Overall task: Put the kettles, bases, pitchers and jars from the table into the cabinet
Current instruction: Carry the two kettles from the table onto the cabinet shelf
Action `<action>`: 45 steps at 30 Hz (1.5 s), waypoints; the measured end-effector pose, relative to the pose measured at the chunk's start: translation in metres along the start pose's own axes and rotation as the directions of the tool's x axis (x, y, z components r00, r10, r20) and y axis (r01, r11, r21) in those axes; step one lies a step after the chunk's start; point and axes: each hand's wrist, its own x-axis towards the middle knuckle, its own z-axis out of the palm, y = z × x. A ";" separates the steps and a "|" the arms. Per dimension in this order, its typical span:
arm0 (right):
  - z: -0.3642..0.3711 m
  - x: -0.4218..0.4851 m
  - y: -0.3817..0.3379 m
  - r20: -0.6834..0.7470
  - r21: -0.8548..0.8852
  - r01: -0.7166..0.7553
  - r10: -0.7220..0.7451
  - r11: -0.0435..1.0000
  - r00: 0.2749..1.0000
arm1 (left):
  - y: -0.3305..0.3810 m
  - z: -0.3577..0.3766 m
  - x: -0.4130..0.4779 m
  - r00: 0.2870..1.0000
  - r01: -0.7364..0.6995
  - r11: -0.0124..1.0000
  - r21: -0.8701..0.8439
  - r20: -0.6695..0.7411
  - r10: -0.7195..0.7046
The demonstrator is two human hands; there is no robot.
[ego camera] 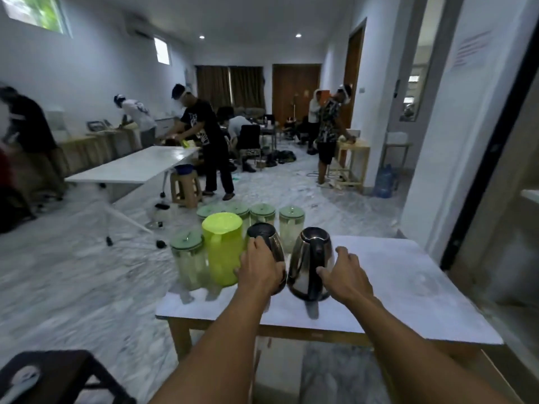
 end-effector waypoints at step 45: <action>-0.360 -0.323 0.118 -0.702 0.706 -0.150 0.653 0.692 -0.284 | 0.369 -0.063 -0.264 0.499 -0.403 0.319 -0.858 0.086 0.862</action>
